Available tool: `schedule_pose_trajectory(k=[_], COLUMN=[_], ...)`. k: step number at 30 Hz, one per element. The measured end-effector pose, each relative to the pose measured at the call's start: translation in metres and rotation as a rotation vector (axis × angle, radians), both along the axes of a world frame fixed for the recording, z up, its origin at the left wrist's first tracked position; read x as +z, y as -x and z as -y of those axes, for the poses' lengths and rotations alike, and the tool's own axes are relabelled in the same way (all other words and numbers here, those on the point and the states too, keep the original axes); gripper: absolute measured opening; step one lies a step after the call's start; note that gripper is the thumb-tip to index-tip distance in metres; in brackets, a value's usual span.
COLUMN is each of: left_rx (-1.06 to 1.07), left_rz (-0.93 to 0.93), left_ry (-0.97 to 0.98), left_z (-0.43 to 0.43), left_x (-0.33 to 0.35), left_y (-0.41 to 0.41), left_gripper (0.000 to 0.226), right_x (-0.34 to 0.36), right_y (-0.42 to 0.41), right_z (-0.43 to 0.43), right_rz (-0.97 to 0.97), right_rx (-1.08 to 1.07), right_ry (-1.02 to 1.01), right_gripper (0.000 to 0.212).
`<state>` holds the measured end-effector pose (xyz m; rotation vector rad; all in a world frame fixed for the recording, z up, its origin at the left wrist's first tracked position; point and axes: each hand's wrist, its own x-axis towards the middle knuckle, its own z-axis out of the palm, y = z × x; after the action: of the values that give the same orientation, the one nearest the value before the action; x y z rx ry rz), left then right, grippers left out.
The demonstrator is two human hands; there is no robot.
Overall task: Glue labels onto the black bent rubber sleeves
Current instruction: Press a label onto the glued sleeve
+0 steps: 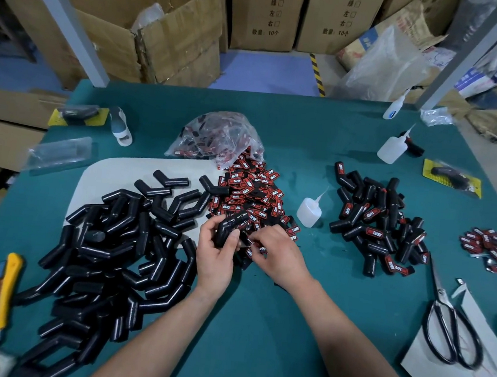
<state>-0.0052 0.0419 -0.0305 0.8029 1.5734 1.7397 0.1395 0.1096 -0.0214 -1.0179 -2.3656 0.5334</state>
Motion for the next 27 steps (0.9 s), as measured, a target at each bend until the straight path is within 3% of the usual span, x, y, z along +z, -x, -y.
schedule_pose_trajectory(k=[3, 6, 11, 16, 20, 27], left_rx=[0.004, 0.003, -0.007, -0.036, -0.048, -0.038], left_rz=[-0.011, -0.008, -0.029, -0.034, -0.05, -0.051], left_ry=[0.006, 0.004, -0.009, -0.027, -0.034, -0.021], left_z=[0.001, 0.002, 0.003, 0.006, 0.006, 0.006], left_x=[0.003, 0.005, 0.006, 0.002, -0.002, -0.006], left_y=[0.0, -0.001, -0.002, -0.006, -0.006, -0.006], left_gripper=[0.03, 0.029, 0.035, 0.03, 0.032, 0.043], right_x=[0.0, 0.0, -0.004, -0.008, 0.004, 0.022], right_y=[0.002, 0.004, 0.002, 0.0, 0.001, 0.005], right_z=[0.002, 0.003, -0.002, -0.007, -0.007, -0.005], right_rz=[0.05, 0.007, -0.339, -0.627, -0.849, -1.134], right_rx=[0.044, 0.047, -0.087, -0.285, -0.281, -0.251], right_ry=[-0.052, -0.069, -0.117, -0.007, 0.181, 0.784], right_gripper=[0.031, 0.027, 0.01, 0.012, 0.009, 0.011])
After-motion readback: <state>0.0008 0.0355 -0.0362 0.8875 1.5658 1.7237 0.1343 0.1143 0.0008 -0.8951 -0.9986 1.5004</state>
